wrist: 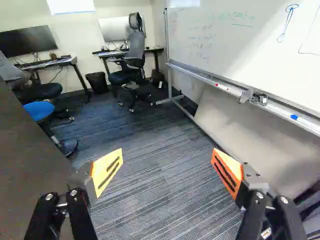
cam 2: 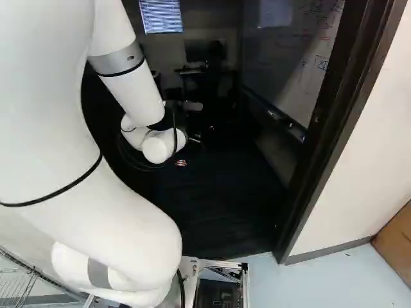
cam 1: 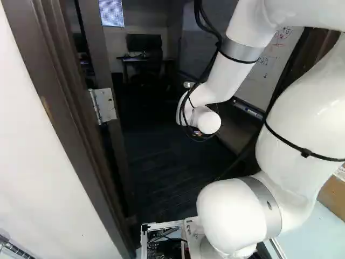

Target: Open the door and move inside

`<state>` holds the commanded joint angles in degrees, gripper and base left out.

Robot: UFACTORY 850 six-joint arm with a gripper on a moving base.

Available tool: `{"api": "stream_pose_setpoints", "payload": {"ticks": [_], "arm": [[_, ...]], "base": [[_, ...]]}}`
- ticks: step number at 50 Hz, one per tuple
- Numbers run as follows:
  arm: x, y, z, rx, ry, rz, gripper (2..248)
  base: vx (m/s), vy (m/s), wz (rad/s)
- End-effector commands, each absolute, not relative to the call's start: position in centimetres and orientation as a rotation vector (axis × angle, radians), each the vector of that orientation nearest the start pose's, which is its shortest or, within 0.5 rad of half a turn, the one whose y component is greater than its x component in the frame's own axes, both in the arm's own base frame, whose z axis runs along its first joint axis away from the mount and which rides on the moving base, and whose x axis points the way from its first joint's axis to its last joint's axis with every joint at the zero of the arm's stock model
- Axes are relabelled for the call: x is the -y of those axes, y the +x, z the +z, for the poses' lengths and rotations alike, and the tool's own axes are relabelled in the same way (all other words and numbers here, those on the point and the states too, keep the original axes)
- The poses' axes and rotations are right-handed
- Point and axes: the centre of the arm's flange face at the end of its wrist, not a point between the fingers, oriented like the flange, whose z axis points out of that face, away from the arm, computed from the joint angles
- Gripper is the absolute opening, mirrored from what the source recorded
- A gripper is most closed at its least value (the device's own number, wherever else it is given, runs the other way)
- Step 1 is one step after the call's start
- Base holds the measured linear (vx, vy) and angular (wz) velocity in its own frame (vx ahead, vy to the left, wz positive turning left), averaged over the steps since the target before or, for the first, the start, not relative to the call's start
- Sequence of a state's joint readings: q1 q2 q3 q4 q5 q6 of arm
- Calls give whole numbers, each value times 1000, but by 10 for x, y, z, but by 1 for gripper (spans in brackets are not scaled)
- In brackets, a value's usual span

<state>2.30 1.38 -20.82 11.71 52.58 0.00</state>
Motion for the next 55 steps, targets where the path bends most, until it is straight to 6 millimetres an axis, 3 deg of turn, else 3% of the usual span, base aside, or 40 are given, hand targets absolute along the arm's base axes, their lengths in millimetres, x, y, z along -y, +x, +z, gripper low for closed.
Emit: {"api": "stream_pose_setpoints", "payload": {"ticks": [18,55], "arm": [[-1,376,392,-262,-2512,-1917,247],[-1,376,392,-262,-2512,-1917,247]], "base": [[-11,-5,25],[-2,-81,37]]}}
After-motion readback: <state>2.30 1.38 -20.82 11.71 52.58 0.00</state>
